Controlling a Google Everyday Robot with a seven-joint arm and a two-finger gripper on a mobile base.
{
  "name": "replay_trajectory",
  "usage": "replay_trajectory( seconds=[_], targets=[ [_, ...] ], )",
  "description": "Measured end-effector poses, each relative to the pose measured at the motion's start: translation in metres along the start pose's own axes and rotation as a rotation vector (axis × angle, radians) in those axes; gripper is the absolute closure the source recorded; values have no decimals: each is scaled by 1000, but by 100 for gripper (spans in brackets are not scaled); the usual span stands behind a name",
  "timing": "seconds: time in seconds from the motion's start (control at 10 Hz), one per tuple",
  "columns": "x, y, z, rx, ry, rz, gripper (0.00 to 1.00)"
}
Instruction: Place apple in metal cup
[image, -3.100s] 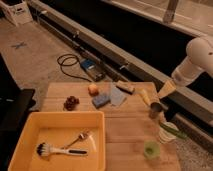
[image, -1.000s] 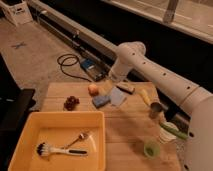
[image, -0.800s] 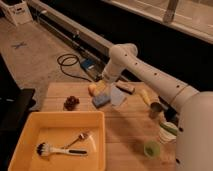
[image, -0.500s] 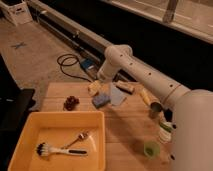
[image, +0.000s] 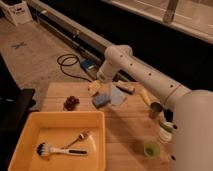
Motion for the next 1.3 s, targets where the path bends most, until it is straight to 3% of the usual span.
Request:
replay_trajectory(
  seconds=[0.2, 0.4, 0.7, 1.0, 1.3],
  targets=[
    [-12, -5, 17, -10, -31, 1, 20],
    [-36, -9, 55, -24, -55, -9, 20],
    [-55, -31, 91, -4, -63, -22, 20],
    [-62, -54, 106, 28, -68, -34, 20],
    [-52, -64, 128, 23, -47, -28, 20]
  ],
)
